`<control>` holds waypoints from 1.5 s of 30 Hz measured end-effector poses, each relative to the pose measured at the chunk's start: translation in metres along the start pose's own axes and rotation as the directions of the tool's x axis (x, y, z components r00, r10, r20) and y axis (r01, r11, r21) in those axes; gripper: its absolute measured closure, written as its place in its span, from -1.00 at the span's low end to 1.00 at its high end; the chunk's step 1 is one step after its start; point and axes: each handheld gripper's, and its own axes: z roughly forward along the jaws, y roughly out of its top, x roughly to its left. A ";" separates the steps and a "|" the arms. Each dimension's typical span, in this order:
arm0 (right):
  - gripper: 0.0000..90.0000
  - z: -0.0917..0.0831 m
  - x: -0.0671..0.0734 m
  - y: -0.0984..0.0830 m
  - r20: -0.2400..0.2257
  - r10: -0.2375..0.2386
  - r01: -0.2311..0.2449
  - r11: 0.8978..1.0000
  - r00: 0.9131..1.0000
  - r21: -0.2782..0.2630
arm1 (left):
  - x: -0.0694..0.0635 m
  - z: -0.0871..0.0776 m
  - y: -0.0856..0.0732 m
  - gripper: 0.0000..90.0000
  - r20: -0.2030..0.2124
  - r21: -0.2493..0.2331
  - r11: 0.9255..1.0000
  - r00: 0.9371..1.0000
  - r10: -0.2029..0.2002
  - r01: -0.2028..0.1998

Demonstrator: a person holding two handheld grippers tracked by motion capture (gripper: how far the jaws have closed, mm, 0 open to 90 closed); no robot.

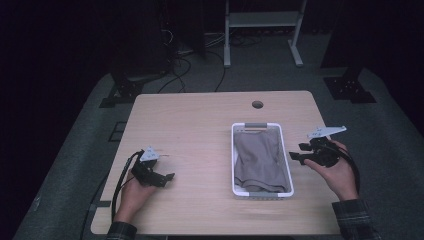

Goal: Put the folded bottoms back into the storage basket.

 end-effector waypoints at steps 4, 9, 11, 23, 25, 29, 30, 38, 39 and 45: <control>-0.17 0.000 -0.006 -0.004 0.022 0.020 -0.020 1.000 1.000 -0.012 | 0.000 0.000 0.000 -1.00 0.000 0.000 1.000 1.000 0.000 0.000; -0.34 0.002 -0.010 -0.009 0.050 0.036 -0.035 0.999 0.998 -0.019 | 0.000 0.000 0.000 -1.00 0.000 0.000 1.000 1.000 0.000 0.000; -0.42 0.003 -0.012 -0.010 0.066 0.037 -0.036 0.999 0.997 -0.023 | 0.000 0.000 0.000 -1.00 0.000 0.000 1.000 1.000 0.000 0.000; -0.54 0.021 -0.026 -0.027 0.110 0.092 -0.095 0.995 0.990 0.028 | 0.000 0.000 0.000 -1.00 0.002 0.000 1.000 1.000 0.002 -0.002; -0.54 0.027 -0.027 -0.029 0.125 0.092 -0.098 0.994 0.988 0.043 | 0.000 0.000 0.000 -1.00 0.002 0.000 1.000 1.000 0.002 -0.002; -0.54 0.036 -0.031 -0.034 0.152 0.092 -0.104 0.992 0.984 0.076 | 0.000 0.000 0.000 -1.00 0.003 0.000 1.000 1.000 0.003 -0.003; -0.53 0.038 -0.032 -0.036 0.161 0.093 -0.107 0.991 0.983 0.082 | 0.000 0.000 0.000 -1.00 0.003 0.000 1.000 1.000 0.003 -0.003; -0.60 0.048 -0.041 -0.045 0.205 0.126 -0.151 0.982 0.971 0.112 | 0.000 0.000 0.000 -1.00 0.003 0.000 1.000 1.000 0.003 -0.003; -0.61 0.049 -0.041 -0.046 0.203 0.135 -0.159 0.981 0.970 0.107 | 0.000 0.000 0.000 -1.00 0.003 0.000 1.000 1.000 0.003 -0.003; -0.76 0.051 -0.043 -0.050 0.200 0.171 -0.188 0.980 0.965 0.070 | 0.000 0.000 0.000 -1.00 0.003 0.000 1.000 1.000 0.003 -0.003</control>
